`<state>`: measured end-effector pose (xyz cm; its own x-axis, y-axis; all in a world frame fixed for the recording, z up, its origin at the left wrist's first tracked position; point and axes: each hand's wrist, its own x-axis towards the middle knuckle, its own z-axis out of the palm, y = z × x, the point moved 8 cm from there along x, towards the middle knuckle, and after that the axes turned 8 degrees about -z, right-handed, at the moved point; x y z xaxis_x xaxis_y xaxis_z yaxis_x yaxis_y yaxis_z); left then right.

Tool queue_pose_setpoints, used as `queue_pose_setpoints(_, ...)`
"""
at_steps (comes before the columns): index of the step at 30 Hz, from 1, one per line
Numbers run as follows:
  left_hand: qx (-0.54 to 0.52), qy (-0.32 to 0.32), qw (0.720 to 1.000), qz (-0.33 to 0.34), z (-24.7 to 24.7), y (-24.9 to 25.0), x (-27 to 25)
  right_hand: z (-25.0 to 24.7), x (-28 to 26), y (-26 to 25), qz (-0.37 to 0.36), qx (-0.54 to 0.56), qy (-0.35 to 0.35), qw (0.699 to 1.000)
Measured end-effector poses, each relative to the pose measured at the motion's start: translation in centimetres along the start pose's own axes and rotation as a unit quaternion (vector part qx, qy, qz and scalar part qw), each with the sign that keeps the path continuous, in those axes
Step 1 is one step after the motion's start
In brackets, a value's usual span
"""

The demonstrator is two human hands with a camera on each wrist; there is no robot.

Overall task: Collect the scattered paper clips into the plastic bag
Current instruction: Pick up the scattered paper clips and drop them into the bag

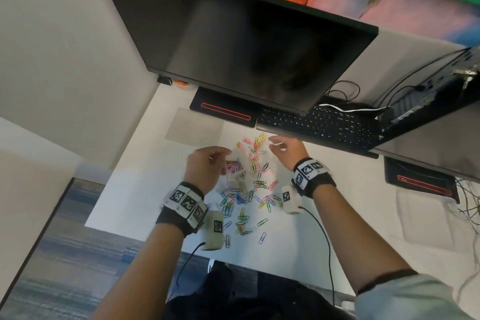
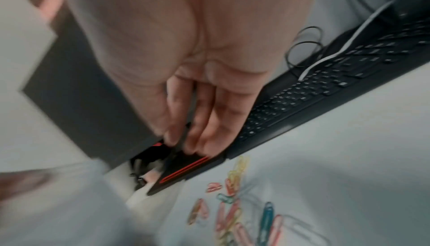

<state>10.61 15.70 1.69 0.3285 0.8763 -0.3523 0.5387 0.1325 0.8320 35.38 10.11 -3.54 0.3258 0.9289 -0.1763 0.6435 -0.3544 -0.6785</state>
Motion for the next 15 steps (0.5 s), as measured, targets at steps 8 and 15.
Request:
queue_pose_setpoints(8, -0.033, 0.059, 0.998, -0.017, -5.9, -0.9, 0.5, 8.1, 4.8, 0.5, -0.021, -0.160, -0.066, 0.985)
queue_pose_setpoints(15, 0.025, 0.065, 0.997, -0.035, -6.9, -3.6, 1.3, 12.1, 4.3, -4.0, -0.169, -0.277, -0.135, 0.936)
